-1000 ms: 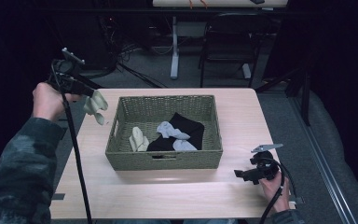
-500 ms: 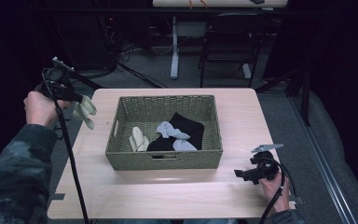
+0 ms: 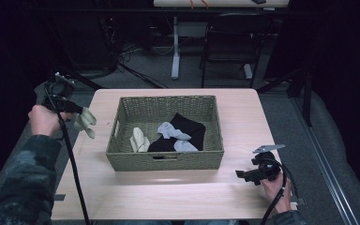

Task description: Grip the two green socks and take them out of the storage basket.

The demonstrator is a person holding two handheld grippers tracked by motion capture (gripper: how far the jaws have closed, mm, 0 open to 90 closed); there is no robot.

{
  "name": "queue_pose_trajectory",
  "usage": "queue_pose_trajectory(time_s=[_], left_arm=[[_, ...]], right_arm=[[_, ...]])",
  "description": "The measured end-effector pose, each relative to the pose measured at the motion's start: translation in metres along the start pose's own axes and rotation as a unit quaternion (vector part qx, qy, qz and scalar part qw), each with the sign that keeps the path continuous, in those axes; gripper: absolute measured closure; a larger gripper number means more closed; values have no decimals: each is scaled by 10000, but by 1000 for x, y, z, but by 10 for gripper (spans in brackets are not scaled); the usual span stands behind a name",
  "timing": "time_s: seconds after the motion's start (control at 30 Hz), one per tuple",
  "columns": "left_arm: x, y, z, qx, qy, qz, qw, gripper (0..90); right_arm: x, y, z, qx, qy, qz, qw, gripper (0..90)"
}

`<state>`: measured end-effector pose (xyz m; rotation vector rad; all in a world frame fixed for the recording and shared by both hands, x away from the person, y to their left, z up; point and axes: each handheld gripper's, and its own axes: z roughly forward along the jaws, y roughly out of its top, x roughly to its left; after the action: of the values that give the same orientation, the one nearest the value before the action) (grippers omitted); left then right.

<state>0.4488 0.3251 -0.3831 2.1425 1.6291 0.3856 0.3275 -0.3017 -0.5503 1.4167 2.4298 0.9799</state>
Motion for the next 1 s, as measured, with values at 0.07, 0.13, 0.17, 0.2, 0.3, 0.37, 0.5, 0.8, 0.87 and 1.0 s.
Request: queue_pose_trajectory(time_s=[0.07, 0.13, 0.17, 0.2, 0.3, 0.37, 0.5, 0.8, 0.87, 1.0], left_arm=[[1, -4, 6, 22, -9, -15, 10000, 897], [1, -8, 13, 39, -19, -43, 10000, 897], [2, -10, 16, 65, -42, -51, 10000, 897], [2, -12, 20, 79, -39, -58, 9999, 897], [2, -18, 30, 129, -50, -91, 9999, 897], [2, -21, 38, 171, -82, -110, 9998, 897], [2, -28, 52, 235, -114, -147, 9996, 896], [4, -41, 76, 379, -185, -261, 9988, 894], [4, -43, 80, 399, -207, -304, 9985, 892], [4, -48, 88, 484, -293, -330, 9979, 886]], right_arm=[[0, 0, 0, 3, -5, 5, 10000, 62], [0, 0, 0, 16, 10, 8, 10000, 62], [0, 0, 0, 16, 16, 1, 10000, 62], [0, 0, 0, 15, 15, 1, 10000, 62], [0, 0, 0, 11, 6, 10, 10000, 62], [0, 0, 0, 10, -7, 24, 10000, 63], [0, -1, 0, -36, -6, -8, 10000, 63], [0, -2, -2, 32, -19, 48, 10000, 63], [0, -2, -1, 12, -5, 32, 10000, 63], [0, -2, -1, 26, -11, 7, 10000, 63]])
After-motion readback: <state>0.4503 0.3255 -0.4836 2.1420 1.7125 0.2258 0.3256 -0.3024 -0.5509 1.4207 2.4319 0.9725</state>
